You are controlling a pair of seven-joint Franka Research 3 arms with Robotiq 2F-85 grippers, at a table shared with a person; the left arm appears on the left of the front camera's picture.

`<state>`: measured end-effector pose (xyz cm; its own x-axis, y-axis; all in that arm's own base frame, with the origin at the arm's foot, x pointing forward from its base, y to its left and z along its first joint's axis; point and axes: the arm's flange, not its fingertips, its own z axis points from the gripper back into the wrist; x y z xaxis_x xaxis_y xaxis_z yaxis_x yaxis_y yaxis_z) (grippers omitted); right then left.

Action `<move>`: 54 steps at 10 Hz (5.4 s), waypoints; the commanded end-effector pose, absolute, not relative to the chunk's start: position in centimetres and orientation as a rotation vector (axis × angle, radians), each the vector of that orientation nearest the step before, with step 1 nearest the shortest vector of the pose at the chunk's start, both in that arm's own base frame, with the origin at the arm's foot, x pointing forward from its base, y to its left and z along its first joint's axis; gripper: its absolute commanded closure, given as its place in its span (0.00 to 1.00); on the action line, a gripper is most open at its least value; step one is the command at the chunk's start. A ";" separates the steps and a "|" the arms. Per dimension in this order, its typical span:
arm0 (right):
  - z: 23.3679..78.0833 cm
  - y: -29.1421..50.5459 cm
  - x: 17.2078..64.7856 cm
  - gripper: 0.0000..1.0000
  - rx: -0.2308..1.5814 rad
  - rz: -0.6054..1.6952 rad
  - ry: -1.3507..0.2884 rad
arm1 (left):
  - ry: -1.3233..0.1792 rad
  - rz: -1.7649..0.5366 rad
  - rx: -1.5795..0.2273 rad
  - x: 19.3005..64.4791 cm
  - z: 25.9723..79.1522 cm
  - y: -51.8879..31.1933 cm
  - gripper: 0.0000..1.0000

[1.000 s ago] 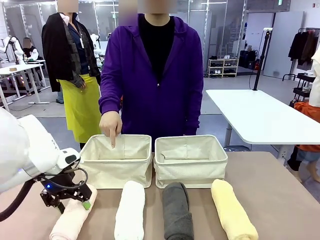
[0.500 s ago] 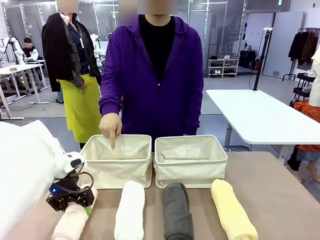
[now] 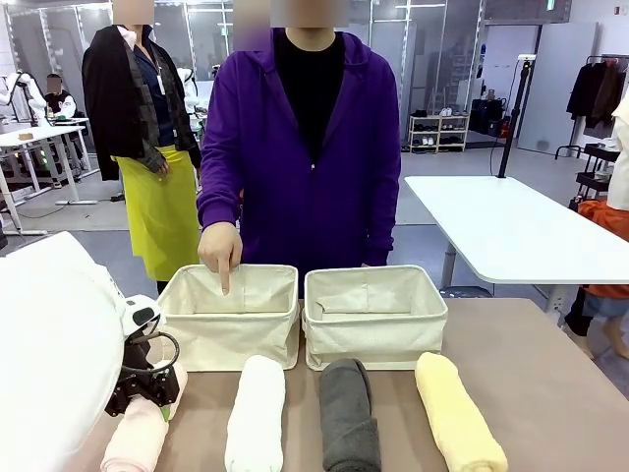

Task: Divide the towels into two baskets.
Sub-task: Pick up one hotel-folded towel and place it in the Fabric basket indicated by the person, then pick up one hotel-folded towel from the bottom of the table and place it in the Fabric basket indicated by the person.

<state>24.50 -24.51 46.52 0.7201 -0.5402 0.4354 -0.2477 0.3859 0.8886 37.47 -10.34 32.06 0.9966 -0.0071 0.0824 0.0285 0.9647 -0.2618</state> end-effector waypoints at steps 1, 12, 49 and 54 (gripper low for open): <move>46.8 -24.5 24.2 0.00 1.200 -0.206 -0.801 | -0.083 -0.036 -0.243 37.4 31.9 -10.8 0.79; 46.8 -24.5 24.2 0.00 1.200 -0.206 -0.801 | -0.230 -0.942 -0.024 35.2 46.2 -16.6 0.63; 46.8 -24.5 24.2 0.00 1.200 -0.206 -0.801 | -0.361 -1.623 0.322 59.2 39.3 -25.9 0.03; 46.8 -24.5 24.2 0.00 1.200 -0.206 -0.801 | -0.361 -1.623 0.322 59.2 39.3 -25.9 0.03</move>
